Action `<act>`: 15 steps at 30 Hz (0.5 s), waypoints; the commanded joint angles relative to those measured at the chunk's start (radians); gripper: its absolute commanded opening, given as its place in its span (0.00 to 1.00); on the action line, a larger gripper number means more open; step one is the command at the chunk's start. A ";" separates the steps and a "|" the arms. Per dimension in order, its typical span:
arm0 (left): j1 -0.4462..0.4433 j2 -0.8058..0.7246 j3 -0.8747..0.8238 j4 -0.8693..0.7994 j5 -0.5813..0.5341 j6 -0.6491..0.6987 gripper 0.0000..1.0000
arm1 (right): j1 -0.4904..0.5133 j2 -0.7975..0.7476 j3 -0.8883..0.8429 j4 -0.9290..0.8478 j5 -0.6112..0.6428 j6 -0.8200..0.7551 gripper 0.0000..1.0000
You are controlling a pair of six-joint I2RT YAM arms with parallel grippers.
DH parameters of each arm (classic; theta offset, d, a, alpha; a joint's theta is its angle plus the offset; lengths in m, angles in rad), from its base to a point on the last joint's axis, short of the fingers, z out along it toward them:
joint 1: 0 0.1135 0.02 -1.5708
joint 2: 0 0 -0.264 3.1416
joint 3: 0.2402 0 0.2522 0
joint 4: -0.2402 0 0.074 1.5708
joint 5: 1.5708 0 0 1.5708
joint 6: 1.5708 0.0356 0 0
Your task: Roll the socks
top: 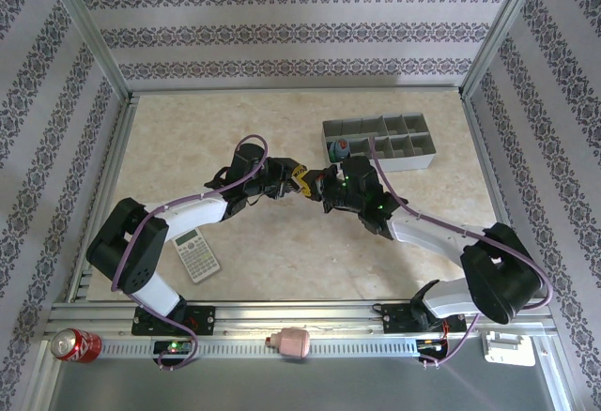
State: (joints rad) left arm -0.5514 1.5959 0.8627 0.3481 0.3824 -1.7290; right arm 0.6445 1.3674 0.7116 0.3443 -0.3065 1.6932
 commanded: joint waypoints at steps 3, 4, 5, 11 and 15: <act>-0.035 -0.024 0.024 0.029 0.047 0.006 0.35 | 0.025 -0.068 0.069 -0.248 0.100 -0.114 0.00; -0.035 -0.024 0.027 0.023 0.046 0.009 0.42 | 0.024 -0.083 0.078 -0.295 0.114 -0.135 0.00; -0.033 -0.026 0.030 0.019 0.043 0.011 0.48 | 0.024 -0.094 0.080 -0.319 0.124 -0.150 0.00; -0.026 -0.055 0.064 -0.103 -0.001 0.059 0.78 | 0.011 -0.150 0.086 -0.423 0.145 -0.231 0.00; -0.009 -0.124 0.110 -0.329 -0.096 0.153 1.00 | 0.005 -0.188 0.142 -0.583 0.184 -0.341 0.00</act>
State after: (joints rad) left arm -0.5739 1.5425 0.9215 0.2020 0.3637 -1.6604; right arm 0.6628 1.2255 0.7906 -0.1028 -0.1761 1.4639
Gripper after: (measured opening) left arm 0.992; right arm 0.082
